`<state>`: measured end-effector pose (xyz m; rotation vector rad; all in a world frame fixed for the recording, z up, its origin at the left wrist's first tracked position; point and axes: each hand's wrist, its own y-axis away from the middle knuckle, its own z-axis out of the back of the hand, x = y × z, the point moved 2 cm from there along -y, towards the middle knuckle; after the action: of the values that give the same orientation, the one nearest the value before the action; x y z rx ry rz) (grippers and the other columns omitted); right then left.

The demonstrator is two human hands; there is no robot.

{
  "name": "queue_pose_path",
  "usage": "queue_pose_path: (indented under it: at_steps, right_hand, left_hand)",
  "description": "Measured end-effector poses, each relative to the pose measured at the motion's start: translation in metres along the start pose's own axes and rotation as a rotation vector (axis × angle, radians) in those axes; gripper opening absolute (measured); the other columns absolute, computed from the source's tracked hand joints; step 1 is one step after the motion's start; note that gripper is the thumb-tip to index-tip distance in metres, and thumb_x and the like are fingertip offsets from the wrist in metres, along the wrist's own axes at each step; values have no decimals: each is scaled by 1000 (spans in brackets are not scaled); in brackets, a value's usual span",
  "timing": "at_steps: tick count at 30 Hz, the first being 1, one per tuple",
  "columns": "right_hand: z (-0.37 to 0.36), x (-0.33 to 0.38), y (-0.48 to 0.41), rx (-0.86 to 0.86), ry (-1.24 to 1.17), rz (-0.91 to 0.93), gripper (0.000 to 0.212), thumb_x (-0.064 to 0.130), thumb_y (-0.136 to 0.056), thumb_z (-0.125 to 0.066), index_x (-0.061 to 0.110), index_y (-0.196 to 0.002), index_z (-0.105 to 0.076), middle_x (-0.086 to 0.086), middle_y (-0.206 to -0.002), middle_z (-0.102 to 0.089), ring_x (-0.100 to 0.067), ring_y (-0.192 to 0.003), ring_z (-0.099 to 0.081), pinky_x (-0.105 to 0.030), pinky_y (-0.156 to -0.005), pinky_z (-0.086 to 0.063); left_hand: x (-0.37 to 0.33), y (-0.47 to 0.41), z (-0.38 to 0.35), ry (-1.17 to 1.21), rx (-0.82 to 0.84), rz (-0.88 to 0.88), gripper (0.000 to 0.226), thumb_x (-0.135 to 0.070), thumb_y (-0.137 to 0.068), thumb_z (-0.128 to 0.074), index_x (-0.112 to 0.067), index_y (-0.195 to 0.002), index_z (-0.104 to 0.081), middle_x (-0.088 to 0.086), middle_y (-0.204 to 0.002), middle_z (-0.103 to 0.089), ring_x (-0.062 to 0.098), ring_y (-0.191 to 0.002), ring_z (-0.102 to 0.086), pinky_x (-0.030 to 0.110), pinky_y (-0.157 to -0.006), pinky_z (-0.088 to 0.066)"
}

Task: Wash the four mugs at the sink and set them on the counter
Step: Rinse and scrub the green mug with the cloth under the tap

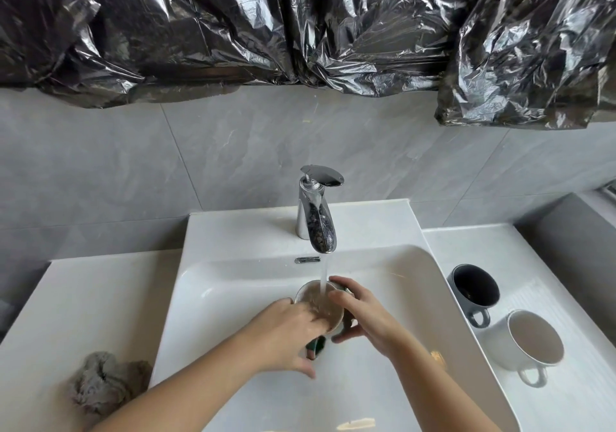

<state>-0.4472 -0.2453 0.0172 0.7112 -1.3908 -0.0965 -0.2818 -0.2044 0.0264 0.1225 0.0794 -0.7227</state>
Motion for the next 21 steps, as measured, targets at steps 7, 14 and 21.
queue_pose_path:
  at_steps: [7, 14, 21]
  right_hand:
    - [-5, -4, 2, 18, 0, -8, 76, 63, -63, -67, 34, -131, -50, -1, -121, -62, -22, -100, -68, -46, -74, -61]
    - [-9, -28, -3, 43, -509, 15, 48, 39, -82, -63, 17, -124, -63, -15, -125, -65, -31, -114, -62, -50, -100, -46]
    - [-20, -25, -11, -27, -677, 76, 34, 33, -79, -63, 16, -109, -65, -12, -100, -66, -26, -87, -65, -38, -76, -50]
  left_hand:
    - [0, -11, -2, -293, 79, -26, 40, -12, -45, -78, -28, -78, -63, -9, -68, -62, 14, -66, -61, 19, -43, -33]
    - [-17, -7, 0, 45, 96, 157, 12, -23, -87, -59, -14, -96, -61, 8, -93, -67, 32, -86, -62, 32, -65, -40]
    - [-19, -5, -11, 1211, -256, 451, 33, -13, -79, -76, -22, -107, -62, -13, -94, -70, 8, -92, -67, 22, -80, -53]
